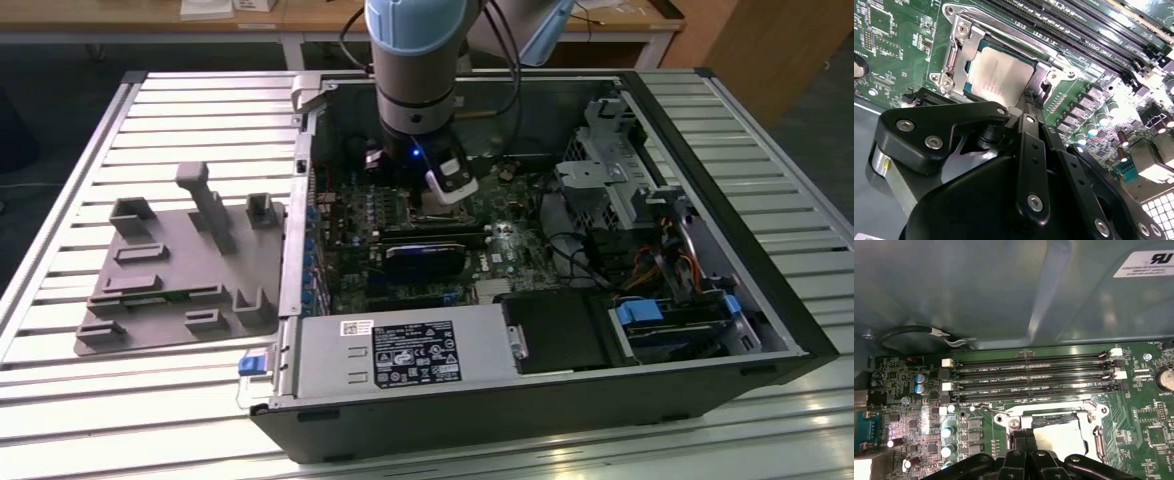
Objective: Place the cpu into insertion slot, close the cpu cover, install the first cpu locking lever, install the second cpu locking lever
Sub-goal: 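Close the cpu cover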
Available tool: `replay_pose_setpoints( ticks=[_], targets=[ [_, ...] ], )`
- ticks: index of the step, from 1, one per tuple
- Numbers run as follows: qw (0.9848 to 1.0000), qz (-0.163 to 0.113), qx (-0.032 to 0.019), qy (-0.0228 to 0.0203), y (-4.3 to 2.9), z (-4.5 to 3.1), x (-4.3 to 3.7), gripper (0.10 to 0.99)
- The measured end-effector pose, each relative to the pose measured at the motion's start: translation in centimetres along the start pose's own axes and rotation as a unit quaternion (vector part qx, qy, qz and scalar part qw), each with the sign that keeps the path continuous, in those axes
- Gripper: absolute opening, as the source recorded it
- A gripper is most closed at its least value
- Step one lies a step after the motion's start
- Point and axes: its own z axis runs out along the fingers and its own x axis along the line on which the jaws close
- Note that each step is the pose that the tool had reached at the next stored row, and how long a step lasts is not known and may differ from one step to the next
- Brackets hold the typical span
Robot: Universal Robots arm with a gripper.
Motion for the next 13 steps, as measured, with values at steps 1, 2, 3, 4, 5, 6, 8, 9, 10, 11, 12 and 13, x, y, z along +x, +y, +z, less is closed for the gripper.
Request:
replay_pose_setpoints(
  ticks=[1, 2, 3, 4, 5, 6, 8, 9, 10, 11, 12, 13],
  targets=[
    [1.0000, 0.000, -0.0001, 0.0001, -0.02, 0.05, 0.04, 0.102],
    [1.0000, 0.000, -0.0001, 0.0001, -0.04, 0.08, 0.08, 0.102],
    [1.0000, 0.000, -0.0005, 0.0002, -0.05, 0.11, 0.10, 0.102],
    [1.0000, 0.000, -0.0008, 0.0002, -0.06, 0.15, 0.11, 0.102],
    [1.0000, 0.000, -0.0010, 0.0002, -0.07, 0.20, 0.11, 0.102],
    [1.0000, 0.000, -0.0013, 0.0002, -0.08, 0.25, 0.12, 0.102],
    [1.0000, 0.000, -0.0019, 0.0000, -0.10, 0.34, 0.12, 0.102],
    [1.0000, 0.000, -0.0021, 0.0000, -0.11, 0.38, 0.12, 0.102],
    [1.0000, 0.000, -0.0021, -0.0001, -0.11, 0.40, 0.12, 0.102],
    [1.0000, 0.000, -0.0019, 0.0000, -0.12, 0.40, 0.12, 0.102],
    [1.0000, 0.000, -0.0018, 0.0001, -0.12, 0.40, 0.10, 0.102],
    [1.0000, 0.000, -0.0019, 0.0001, -0.12, 0.41, 0.07, 0.102]
  ],
)
